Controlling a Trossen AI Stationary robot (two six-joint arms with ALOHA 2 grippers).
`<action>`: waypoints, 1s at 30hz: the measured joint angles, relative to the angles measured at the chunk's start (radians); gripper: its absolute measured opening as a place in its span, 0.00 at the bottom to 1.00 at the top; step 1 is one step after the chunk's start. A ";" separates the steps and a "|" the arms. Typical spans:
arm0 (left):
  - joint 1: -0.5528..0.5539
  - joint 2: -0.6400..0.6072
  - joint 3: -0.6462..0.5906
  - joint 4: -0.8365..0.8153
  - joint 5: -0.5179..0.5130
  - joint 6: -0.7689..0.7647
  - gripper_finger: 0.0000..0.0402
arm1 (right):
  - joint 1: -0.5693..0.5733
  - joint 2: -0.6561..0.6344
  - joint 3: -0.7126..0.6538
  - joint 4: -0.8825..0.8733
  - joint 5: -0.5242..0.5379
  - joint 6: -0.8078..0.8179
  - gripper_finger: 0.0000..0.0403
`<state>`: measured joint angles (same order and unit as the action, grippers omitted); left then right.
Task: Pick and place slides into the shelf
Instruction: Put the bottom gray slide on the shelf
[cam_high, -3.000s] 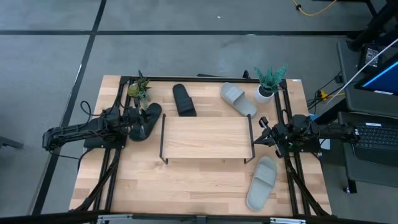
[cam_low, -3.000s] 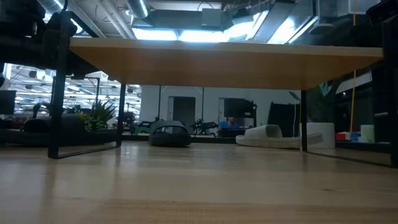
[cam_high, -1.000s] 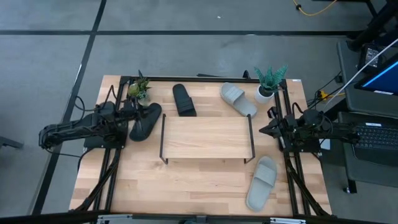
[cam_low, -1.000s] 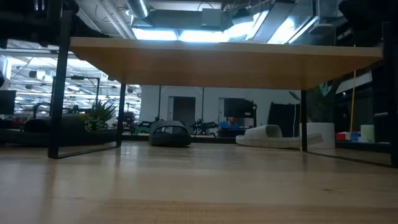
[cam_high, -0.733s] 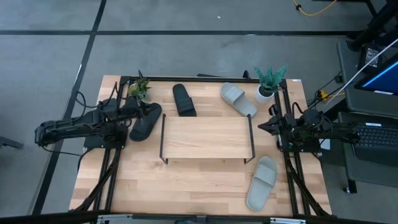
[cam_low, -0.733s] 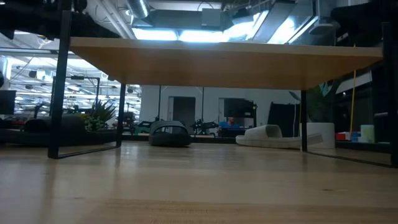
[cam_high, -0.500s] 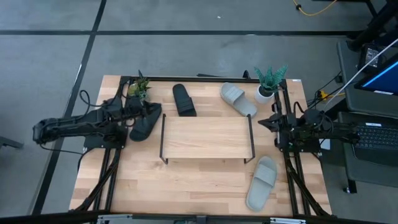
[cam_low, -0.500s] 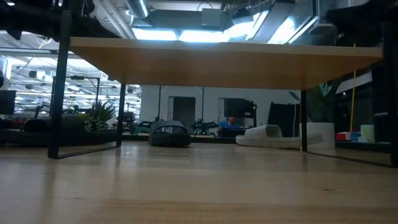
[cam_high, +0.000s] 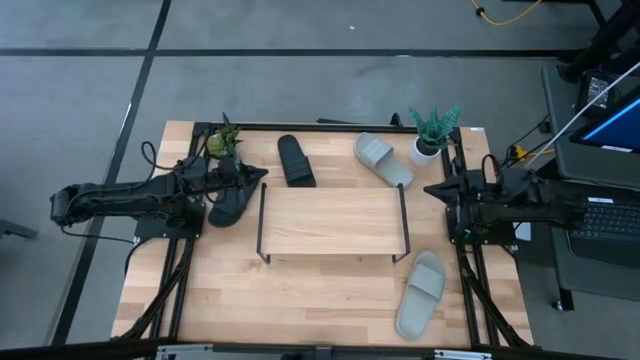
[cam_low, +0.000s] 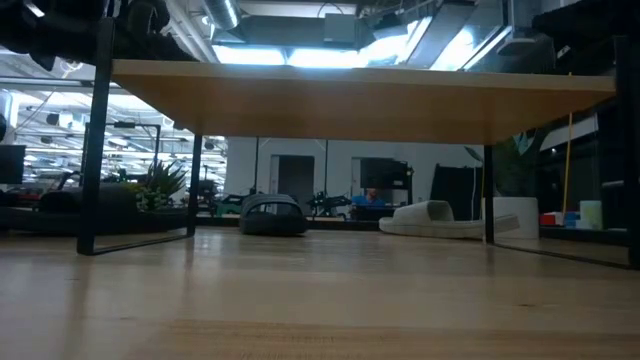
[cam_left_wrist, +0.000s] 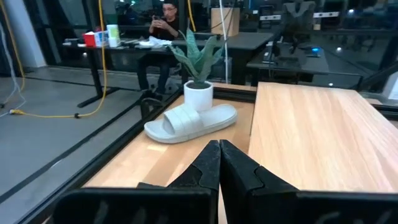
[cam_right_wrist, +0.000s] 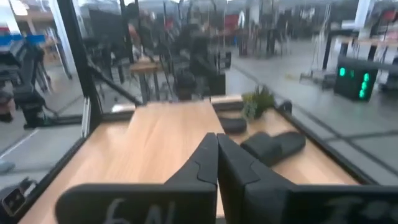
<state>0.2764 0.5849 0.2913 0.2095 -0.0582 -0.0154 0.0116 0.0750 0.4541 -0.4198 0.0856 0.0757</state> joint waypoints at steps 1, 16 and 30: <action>0.000 0.001 0.000 0.003 0.000 0.000 0.00 | 0.000 0.019 0.023 -0.034 0.000 0.000 0.00; -0.023 0.002 0.000 0.061 0.097 0.060 0.00 | 0.000 0.250 0.223 -0.152 -0.069 0.044 0.00; -0.023 0.002 0.000 0.128 0.116 0.051 0.00 | 0.030 0.306 0.288 -0.101 -0.308 0.054 0.00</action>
<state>0.2539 0.5869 0.2913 0.3370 0.0578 0.0360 0.0416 0.3808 0.7418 -0.5209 -0.2221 0.1295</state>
